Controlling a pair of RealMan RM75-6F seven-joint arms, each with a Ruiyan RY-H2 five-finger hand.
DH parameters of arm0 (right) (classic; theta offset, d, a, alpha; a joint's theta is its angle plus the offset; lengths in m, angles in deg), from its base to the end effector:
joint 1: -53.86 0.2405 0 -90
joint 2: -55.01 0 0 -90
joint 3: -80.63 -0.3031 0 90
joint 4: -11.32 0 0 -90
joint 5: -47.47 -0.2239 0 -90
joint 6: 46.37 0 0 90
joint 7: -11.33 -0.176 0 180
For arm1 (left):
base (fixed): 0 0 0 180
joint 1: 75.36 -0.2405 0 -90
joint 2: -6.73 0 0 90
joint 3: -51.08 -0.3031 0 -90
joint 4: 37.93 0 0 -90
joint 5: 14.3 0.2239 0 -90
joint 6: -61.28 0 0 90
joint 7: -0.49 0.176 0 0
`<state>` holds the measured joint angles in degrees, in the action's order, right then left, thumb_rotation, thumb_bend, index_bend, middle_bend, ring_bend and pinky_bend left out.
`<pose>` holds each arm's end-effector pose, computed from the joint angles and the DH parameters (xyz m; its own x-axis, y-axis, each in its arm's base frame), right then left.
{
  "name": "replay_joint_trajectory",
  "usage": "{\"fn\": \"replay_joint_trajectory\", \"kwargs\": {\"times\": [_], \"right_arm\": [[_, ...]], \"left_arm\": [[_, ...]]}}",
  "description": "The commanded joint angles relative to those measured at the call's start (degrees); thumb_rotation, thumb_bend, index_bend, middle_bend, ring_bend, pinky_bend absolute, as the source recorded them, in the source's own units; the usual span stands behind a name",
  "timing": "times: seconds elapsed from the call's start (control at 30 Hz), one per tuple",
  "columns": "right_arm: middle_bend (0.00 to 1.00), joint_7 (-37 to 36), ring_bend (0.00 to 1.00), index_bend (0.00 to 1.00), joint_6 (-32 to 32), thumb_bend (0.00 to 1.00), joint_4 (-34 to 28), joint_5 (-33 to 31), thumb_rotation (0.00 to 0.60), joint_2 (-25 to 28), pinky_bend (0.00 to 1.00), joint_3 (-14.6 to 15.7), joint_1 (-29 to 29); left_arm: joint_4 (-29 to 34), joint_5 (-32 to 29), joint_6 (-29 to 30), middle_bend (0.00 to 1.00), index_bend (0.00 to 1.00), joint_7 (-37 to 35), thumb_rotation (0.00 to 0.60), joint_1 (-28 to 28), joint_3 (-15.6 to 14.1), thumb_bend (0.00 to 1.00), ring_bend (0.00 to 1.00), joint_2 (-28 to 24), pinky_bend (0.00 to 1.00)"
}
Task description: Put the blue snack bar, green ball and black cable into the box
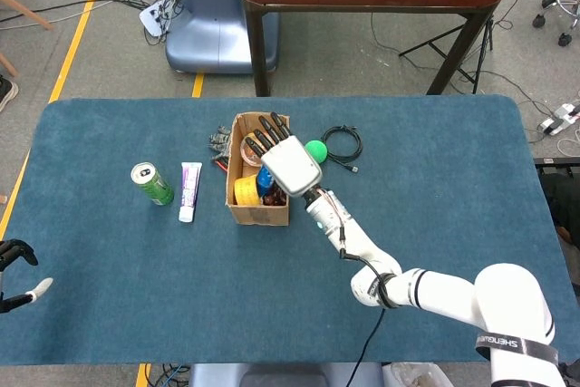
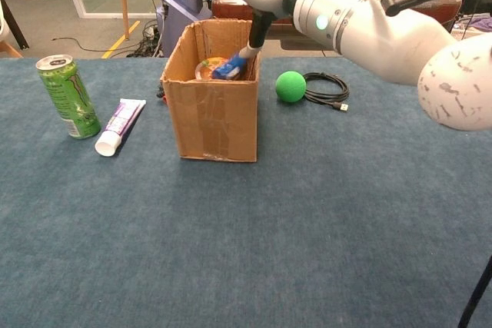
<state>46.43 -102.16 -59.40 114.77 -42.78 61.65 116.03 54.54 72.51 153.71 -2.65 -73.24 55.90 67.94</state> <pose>-0.0051 -0.4810 -0.0471 0.6032 0.1972 0.7729 -0.5825 -0.5530 0.5957 -0.3555 0.2064 0.2104 0.3869 -0.1431 0.9110 0.9210 0.0108 -0.3894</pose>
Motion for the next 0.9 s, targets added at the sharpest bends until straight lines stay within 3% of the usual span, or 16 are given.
{"fn": "replay_joint_trajectory", "kwargs": {"times": [0.03,0.5,0.63,0.77,0.83,0.9], "right_arm": [[0.17,-0.51,0.00,0.12,0.12,0.00,0.50,0.02,0.600,-0.21,0.07,0.10,0.27],[0.17,-0.52,0.00,0.12,-3.52,0.00,-4.13,-3.84,0.600,8.43,0.08,0.45,-5.81],[0.18,-2.01,0.04,0.13,-2.69,0.00,-3.82,-5.82,0.600,10.02,0.16,0.56,-7.17],[0.23,-2.62,0.08,0.21,-2.00,0.04,-1.93,-7.56,0.600,10.16,0.22,0.85,-7.89],[0.26,-2.98,0.12,0.23,-1.38,0.08,-0.61,-8.56,0.600,9.82,0.26,0.97,-8.06],[0.34,-3.22,0.22,0.25,-0.67,0.12,0.93,-9.38,0.600,9.28,0.36,1.17,-8.08]], "left_arm": [[0.00,0.00,0.00,0.46,0.57,-0.02,0.600,-0.01,0.00,0.08,0.37,-0.03,0.68],[-0.10,-0.19,-0.47,0.46,0.57,0.68,0.600,0.12,-0.05,0.08,0.37,0.23,0.68],[-0.21,-0.37,-0.96,0.46,0.57,1.06,0.600,0.35,-0.04,0.08,0.37,0.46,0.68],[-0.40,-0.56,-1.35,0.46,0.57,1.17,0.600,0.49,-0.06,0.08,0.37,0.59,0.68],[-0.46,-0.61,-1.39,0.46,0.57,1.13,0.600,0.52,-0.03,0.08,0.37,0.61,0.68],[-0.44,-0.63,-1.30,0.46,0.57,0.99,0.600,0.48,0.00,0.08,0.37,0.59,0.68]]}}
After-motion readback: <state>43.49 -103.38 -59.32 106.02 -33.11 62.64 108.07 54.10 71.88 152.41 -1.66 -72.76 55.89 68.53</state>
